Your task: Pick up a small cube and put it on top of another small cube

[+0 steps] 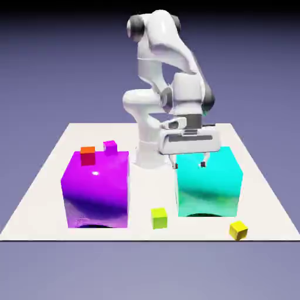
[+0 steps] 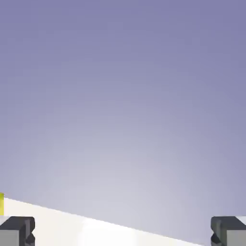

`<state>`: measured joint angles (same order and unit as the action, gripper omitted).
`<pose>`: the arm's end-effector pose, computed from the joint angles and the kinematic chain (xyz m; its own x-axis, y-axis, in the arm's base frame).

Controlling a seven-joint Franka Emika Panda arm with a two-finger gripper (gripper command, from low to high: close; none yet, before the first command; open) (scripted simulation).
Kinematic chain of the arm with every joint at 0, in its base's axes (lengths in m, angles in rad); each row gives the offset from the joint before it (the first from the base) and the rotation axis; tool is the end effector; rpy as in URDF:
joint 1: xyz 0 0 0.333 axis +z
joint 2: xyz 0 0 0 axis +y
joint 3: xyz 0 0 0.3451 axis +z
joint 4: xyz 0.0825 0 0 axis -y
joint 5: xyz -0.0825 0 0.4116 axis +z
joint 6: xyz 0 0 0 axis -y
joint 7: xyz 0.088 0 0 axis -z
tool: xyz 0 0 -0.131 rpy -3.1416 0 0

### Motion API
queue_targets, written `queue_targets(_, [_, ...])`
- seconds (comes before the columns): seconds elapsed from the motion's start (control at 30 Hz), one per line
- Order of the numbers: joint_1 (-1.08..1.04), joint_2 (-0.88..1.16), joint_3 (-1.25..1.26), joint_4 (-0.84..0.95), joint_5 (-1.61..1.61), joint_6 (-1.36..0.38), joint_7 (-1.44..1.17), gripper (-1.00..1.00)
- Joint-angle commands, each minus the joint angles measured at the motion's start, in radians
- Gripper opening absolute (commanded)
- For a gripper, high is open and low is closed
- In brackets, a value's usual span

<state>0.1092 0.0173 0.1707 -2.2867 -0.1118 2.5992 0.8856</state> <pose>0.5493 0.1587 0.3628 0.8313 -0.4995 0.2439 -0.4698 -0.8658 -0.1720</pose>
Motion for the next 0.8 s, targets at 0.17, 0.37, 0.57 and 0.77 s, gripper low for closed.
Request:
queue_targets(0.17, [0.025, 0.218, 0.063, 0.194, -0.041, -0.162, 0.054, 0.0])
queue_targets(0.37, [0.059, 0.435, 0.126, 0.388, -0.083, -0.324, 0.107, 0.0])
queue_targets(0.57, [0.092, 0.652, 0.19, 0.581, -0.124, -0.486, 0.161, 0.0])
queue_targets(0.77, [0.114, 0.793, 0.19, 0.625, -0.162, -0.455, 0.192, 0.0])
